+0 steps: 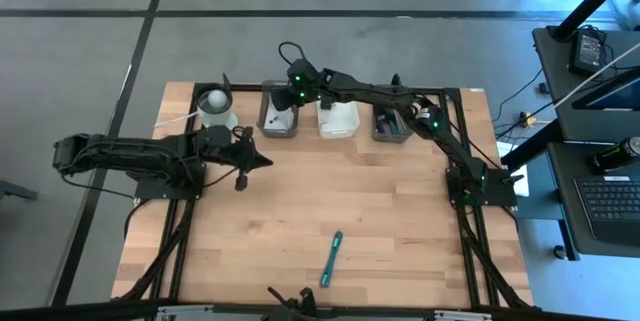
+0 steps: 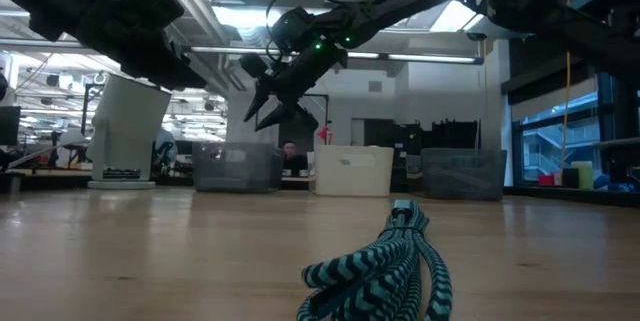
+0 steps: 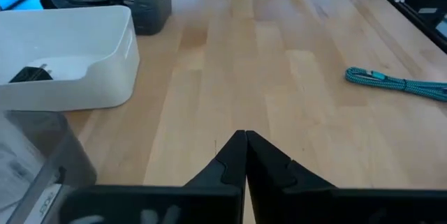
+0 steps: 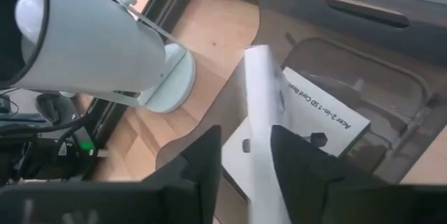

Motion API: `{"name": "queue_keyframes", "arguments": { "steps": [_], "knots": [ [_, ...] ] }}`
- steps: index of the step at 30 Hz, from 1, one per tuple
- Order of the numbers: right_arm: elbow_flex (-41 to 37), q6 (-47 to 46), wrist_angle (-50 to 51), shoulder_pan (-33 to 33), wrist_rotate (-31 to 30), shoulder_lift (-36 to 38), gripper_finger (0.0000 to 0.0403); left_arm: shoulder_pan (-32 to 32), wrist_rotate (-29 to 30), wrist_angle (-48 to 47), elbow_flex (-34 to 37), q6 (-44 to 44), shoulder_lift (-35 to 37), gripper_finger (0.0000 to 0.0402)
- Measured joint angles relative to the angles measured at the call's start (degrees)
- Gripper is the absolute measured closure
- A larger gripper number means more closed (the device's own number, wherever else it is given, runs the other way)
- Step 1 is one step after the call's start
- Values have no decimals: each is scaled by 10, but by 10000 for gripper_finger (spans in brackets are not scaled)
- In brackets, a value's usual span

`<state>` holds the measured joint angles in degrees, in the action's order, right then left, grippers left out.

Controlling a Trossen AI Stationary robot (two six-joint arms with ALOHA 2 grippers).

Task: Pick and place items into bin
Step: Put the card reader box into the left black bin, then put the blue charger cable into the right black bin

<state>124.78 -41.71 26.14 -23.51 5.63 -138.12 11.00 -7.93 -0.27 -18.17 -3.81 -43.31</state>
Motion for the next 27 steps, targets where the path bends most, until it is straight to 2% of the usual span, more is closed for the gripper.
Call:
{"name": "queue_keyframes", "arguments": {
  "steps": [11,20,23,27],
  "knots": [
    [0,-1,-1,-23,5,0,197,4,-11,-19,0,0,0,398],
    [-1,-19,2,-61,122,16,174,4,-21,-29,0,0,0,399],
    [-1,19,23,-61,104,43,177,4,-21,-29,0,0,0,400],
    [0,105,96,-49,23,100,191,4,-5,-29,0,0,0,398]
  ]
}}
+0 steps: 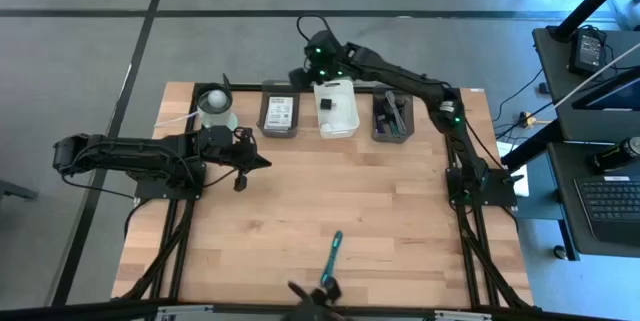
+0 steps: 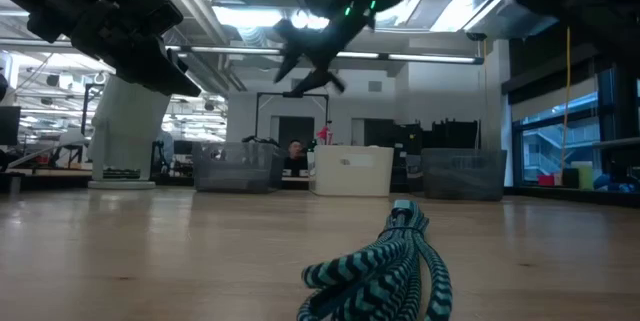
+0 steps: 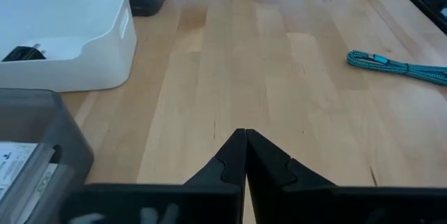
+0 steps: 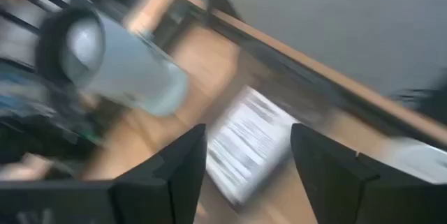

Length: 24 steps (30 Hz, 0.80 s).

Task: Pick and place items into bin
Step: Put the blue charger cable into the right black bin

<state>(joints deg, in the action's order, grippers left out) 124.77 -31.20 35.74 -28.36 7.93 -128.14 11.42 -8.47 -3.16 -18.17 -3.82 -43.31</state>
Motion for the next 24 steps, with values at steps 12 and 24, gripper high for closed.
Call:
{"name": "queue_keyframes", "arguments": {
  "steps": [12,24],
  "knots": [
    [-103,165,257,128,-208,159,244,0,60,3,0,1,0,397],
    [-557,-133,83,273,-199,421,266,-1,79,4,-1,45,-1,400]
  ]
}}
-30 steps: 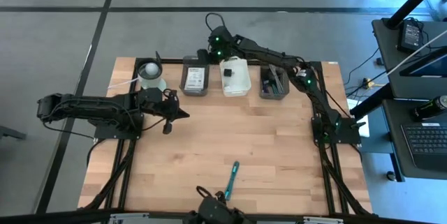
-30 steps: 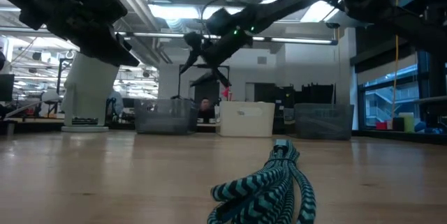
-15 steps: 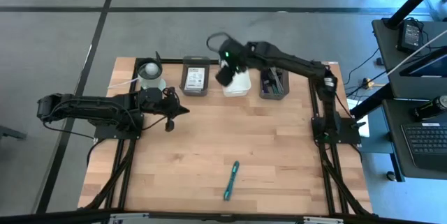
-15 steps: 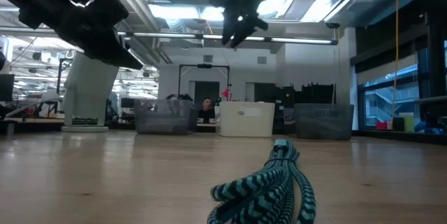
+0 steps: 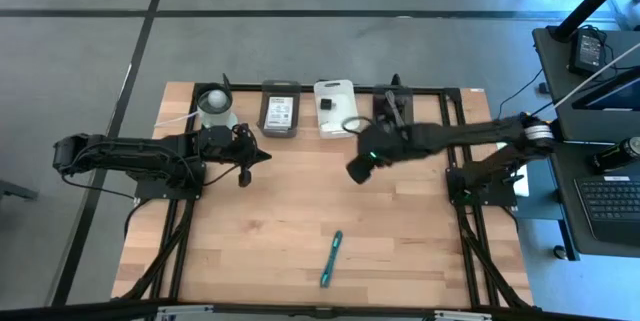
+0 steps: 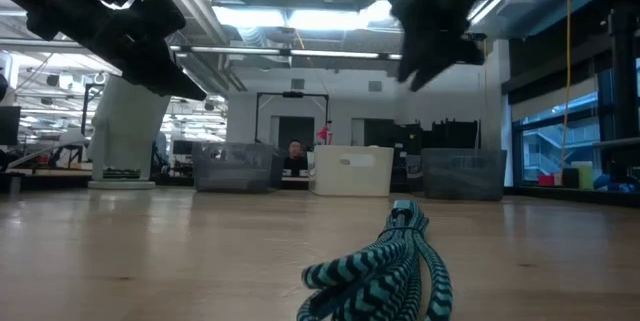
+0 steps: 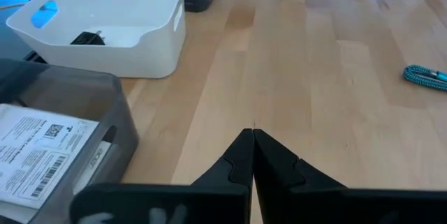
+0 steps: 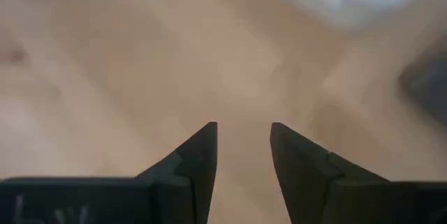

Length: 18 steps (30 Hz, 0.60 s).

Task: Pick and place items into bin
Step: Put the blue charger cable into the right black bin

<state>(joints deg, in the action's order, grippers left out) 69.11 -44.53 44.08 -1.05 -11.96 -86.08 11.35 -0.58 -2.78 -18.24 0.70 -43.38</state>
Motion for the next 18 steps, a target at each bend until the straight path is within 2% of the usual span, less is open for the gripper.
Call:
{"name": "queue_keyframes", "arguments": {
  "steps": [4,7,10,18],
  "knots": [
    [-68,-97,-17,42,1,58,266,0,5,0,0,-13,0,398],
    [-102,-140,-24,59,1,75,266,0,21,0,0,-19,0,399],
    [-115,-189,-34,67,7,75,266,0,40,0,0,-19,0,400],
    [-117,-316,-138,106,9,41,284,0,36,-1,0,-19,0,396]
  ]
}}
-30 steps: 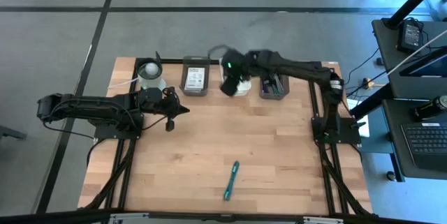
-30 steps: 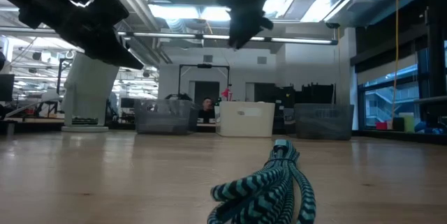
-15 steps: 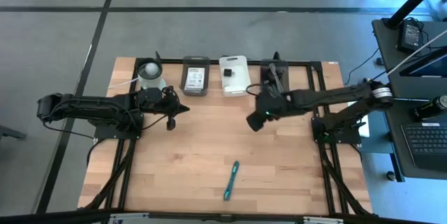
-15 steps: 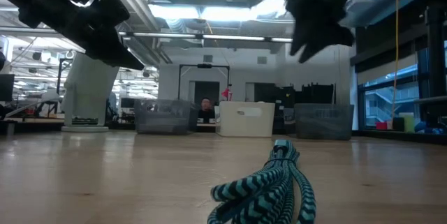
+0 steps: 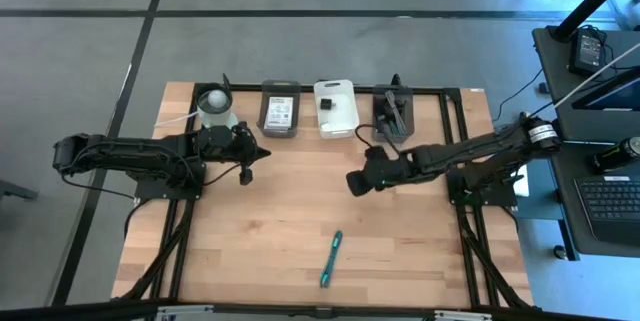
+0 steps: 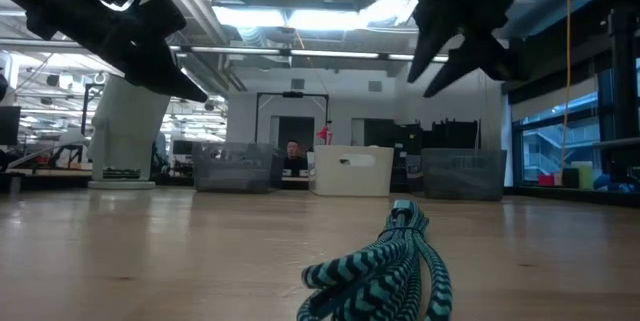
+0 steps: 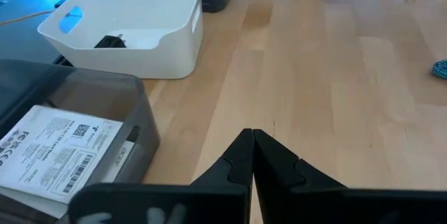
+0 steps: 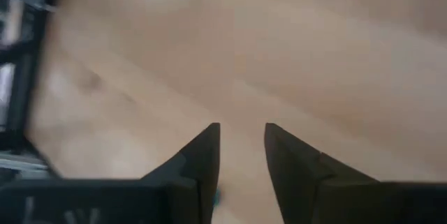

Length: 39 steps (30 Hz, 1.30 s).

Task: Pick and place items into bin
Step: Put the blue charger cable into the right black bin

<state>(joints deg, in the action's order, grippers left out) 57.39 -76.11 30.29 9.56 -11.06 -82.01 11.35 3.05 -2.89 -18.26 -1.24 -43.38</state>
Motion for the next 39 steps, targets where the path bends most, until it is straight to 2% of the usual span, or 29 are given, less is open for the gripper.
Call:
{"name": "queue_keyframes", "arguments": {
  "steps": [5,8,10,14,18,21,26,32,39],
  "knots": [
    [42,-78,2,48,4,-43,326,0,0,-7,0,0,0,396],
    [109,-85,44,75,3,-84,367,0,-4,-17,0,8,0,399],
    [167,-78,85,89,3,-116,391,0,-37,-4,7,5,1,400],
    [291,-76,171,113,-15,-178,391,-2,-152,107,57,-1,24,400],
    [394,-79,242,137,-45,-229,393,-22,-147,231,125,57,73,400],
    [449,-121,290,152,-43,-258,399,-42,-144,292,157,76,122,400],
    [511,-229,375,167,-8,-297,399,-84,-128,267,162,75,209,400],
    [534,-280,391,168,95,-346,401,-135,-59,168,162,54,307,400],
    [535,-326,390,169,112,-379,401,-151,-35,57,162,34,432,400]
  ]
}}
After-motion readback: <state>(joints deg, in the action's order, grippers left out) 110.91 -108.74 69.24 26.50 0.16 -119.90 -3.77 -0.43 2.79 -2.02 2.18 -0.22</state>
